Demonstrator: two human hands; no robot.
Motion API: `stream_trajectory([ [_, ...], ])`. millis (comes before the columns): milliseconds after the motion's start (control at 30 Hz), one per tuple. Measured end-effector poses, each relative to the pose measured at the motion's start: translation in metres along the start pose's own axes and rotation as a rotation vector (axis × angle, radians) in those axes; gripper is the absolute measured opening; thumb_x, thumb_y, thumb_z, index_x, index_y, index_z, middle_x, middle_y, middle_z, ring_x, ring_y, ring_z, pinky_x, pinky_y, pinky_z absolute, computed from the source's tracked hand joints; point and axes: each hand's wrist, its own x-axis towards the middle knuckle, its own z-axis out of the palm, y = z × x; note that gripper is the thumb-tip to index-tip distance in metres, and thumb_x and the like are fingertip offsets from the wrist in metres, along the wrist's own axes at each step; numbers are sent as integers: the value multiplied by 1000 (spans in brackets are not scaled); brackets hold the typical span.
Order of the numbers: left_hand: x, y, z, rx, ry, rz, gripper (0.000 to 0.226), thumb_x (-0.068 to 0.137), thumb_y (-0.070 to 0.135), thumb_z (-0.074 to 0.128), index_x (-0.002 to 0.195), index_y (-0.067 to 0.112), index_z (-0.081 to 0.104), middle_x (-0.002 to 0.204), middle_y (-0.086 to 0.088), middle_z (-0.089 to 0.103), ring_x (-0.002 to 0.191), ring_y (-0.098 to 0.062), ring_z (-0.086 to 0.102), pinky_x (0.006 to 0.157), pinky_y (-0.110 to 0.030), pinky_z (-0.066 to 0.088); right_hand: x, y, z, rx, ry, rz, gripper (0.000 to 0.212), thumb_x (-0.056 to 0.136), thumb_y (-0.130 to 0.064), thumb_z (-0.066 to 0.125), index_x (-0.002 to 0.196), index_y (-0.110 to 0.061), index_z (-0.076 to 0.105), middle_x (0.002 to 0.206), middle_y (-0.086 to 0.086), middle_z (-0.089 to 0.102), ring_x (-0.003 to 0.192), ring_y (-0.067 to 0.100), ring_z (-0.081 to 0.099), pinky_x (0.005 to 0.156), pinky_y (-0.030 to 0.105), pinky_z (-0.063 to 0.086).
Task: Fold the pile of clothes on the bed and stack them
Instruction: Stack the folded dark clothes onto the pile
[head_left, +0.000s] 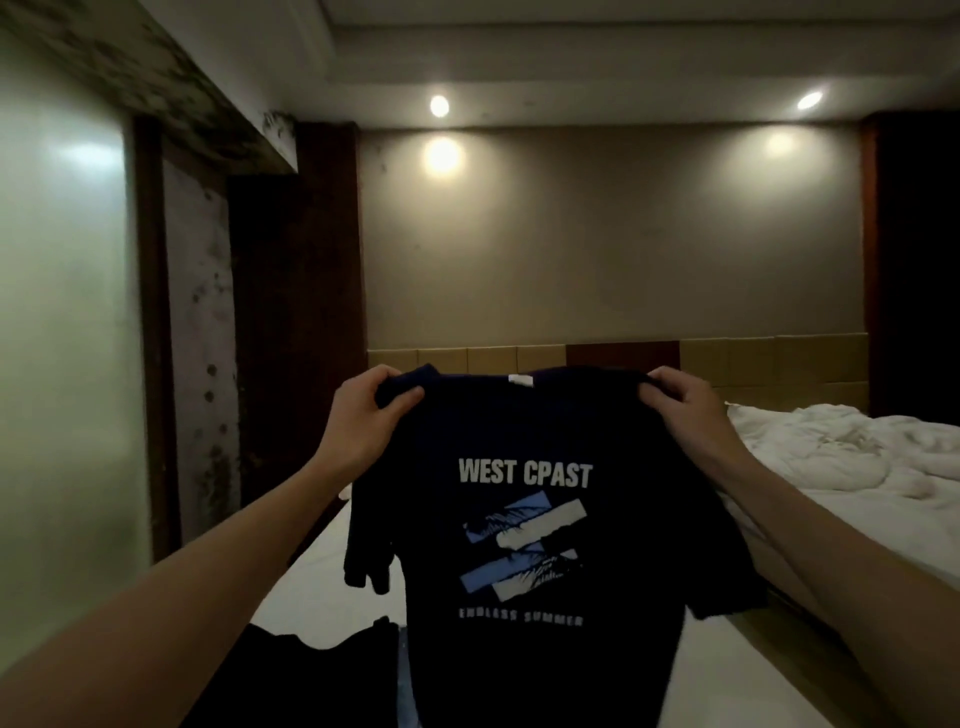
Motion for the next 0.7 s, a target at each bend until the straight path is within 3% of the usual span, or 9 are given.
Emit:
stream_trajectory([
  [133, 5, 13, -4, 84, 106, 103, 9, 93, 23, 65, 99, 18, 67, 91, 5, 67, 83, -9, 65, 74, -29, 55, 9, -20, -21, 12, 74, -68, 16, 95, -26, 64, 81, -29, 71, 81, -8, 71, 84, 18, 68, 75, 38, 52],
  [333, 14, -21, 20, 197, 60, 54, 16, 96, 37, 57, 100, 23, 63, 89, 9, 65, 80, -9, 63, 74, -42, 57, 22, 7, -12, -106, 51, 6, 12, 93, -31, 65, 88, -28, 75, 86, -5, 73, 86, 18, 69, 84, 46, 56],
  [467, 18, -79, 52, 227, -55, 9, 17, 100, 30, 52, 106, 21, 65, 96, 9, 65, 90, -10, 63, 83, -45, 55, 33, 60, 12, -211, 5, 99, 13, 92, -38, 67, 86, -30, 75, 85, -7, 73, 83, 17, 69, 79, 43, 57],
  [567, 18, -135, 87, 256, -125, -63, 15, 102, 26, 51, 103, 19, 65, 94, 8, 66, 90, -13, 63, 84, -47, 53, 45, 112, 40, -313, -61, 196, 21, 92, -47, 63, 95, -29, 75, 85, -5, 72, 82, 17, 68, 75, 38, 56],
  [700, 15, -218, 142, 322, -221, -213, 10, 100, 32, 54, 99, 27, 62, 92, 10, 65, 88, -13, 63, 81, -42, 53, 65, 196, 87, -449, -138, 329, 33, 86, -62, 59, 94, -33, 73, 88, -8, 70, 86, 17, 65, 80, 42, 55],
])
